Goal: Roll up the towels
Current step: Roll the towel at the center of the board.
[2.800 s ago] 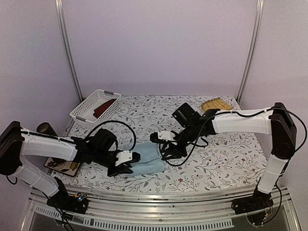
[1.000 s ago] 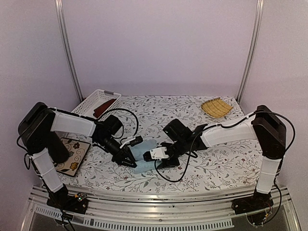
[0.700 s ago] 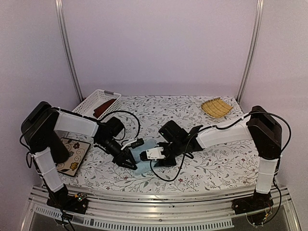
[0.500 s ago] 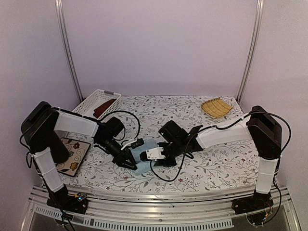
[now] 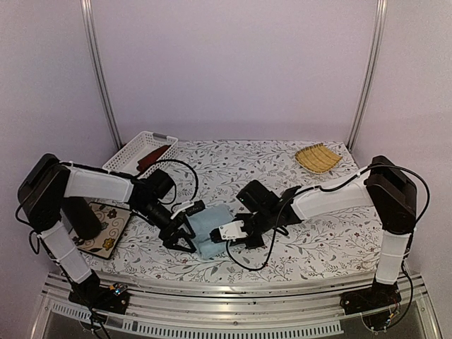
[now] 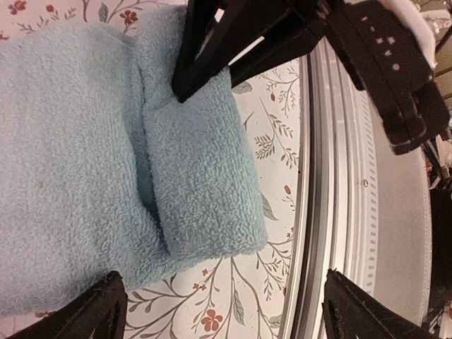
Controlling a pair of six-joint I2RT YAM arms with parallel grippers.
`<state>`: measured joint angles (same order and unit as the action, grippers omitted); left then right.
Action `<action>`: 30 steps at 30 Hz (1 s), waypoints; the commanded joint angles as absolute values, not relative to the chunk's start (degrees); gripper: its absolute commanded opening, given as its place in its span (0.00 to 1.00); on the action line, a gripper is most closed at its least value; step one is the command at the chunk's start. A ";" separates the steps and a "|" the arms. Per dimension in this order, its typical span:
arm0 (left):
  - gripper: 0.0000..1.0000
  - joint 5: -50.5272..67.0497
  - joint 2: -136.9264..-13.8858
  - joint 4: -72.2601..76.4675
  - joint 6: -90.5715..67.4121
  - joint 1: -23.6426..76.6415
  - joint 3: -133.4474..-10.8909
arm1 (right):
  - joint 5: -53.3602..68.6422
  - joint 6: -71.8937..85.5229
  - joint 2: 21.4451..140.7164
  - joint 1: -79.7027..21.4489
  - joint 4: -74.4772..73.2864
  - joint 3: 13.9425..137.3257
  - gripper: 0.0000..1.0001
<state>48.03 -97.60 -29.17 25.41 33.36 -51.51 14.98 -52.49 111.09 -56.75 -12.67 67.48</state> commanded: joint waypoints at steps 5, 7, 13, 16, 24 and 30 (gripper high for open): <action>0.97 44.27 -95.89 -24.57 22.95 29.79 -52.26 | 13.57 -48.95 101.40 -51.98 -16.90 61.10 0.09; 0.97 43.56 -97.93 -24.12 22.38 29.79 -53.55 | 12.80 -49.89 97.02 -51.49 -16.05 58.00 0.09; 0.97 41.11 -102.02 -23.07 20.64 29.79 -58.01 | 13.58 -50.03 93.78 -51.50 -14.86 52.15 0.10; 0.97 37.84 -102.06 -23.76 19.81 29.79 -60.40 | 14.17 -49.66 96.05 -52.15 -17.12 54.61 0.10; 0.97 32.55 -101.23 -19.24 10.96 29.79 -60.51 | 18.77 -46.79 104.59 -53.74 -25.24 64.49 0.10; 0.97 28.22 -93.86 -6.17 1.90 29.76 -51.10 | 21.83 -43.89 105.82 -53.81 -28.98 66.74 0.11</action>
